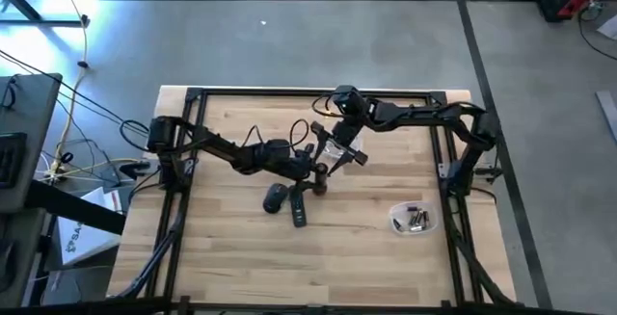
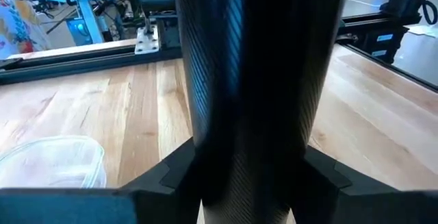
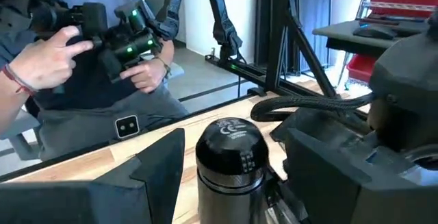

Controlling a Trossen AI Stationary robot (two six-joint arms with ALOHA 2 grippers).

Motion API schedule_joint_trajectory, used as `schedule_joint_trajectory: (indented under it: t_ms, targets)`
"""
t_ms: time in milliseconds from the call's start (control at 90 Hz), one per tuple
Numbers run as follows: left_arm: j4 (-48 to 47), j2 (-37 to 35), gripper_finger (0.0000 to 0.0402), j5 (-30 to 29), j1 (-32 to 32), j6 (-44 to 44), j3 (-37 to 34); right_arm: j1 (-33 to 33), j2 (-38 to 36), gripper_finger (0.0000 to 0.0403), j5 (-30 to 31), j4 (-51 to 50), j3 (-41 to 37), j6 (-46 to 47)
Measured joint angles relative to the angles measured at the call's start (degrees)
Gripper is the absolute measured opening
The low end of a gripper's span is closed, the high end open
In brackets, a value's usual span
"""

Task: Insert battery
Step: Close the flashlight battery compartment

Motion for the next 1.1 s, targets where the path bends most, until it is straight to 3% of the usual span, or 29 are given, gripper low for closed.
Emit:
schedule_joint_trajectory:
  t_ms: [889, 1100]
  targets:
    - [0.0, 0.0, 0.0145, 0.0, 0.0, 0.0, 0.0, 1.6, 0.3, 0.0221, 3.0, 0.0, 0.0, 1.5]
    - [0.0, 0.0, 0.0145, 0.0, 0.0, 0.0, 0.0, 2.0, 0.3, 0.0188, 2.3, 0.0, 0.0, 1.5]
